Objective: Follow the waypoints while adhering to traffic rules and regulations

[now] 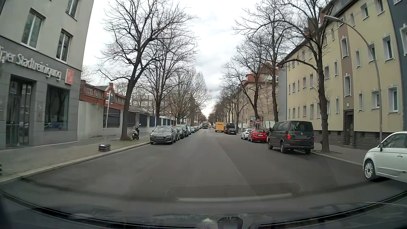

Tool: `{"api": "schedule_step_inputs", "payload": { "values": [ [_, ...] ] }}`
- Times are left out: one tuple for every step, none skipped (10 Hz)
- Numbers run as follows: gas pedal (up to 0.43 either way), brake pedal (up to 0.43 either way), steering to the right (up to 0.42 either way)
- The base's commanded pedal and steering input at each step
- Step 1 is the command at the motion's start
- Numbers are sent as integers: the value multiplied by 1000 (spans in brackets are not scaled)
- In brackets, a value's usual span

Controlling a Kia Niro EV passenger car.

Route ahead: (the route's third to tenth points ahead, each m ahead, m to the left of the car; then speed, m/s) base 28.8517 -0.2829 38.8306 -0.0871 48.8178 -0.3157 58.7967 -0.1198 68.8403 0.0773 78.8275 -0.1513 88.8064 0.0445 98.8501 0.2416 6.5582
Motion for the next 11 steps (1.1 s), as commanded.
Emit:
{"api": "schedule_step_inputs", "payload": {
  "values": [
    [47,18,77],
    [47,12,73],
    [47,12,71],
    [47,12,69],
    [47,12,60],
    [47,12,49],
    [47,18,36],
    [47,12,27],
    [47,12,19],
    [59,12,11],
    [59,12,5]
  ]
}}
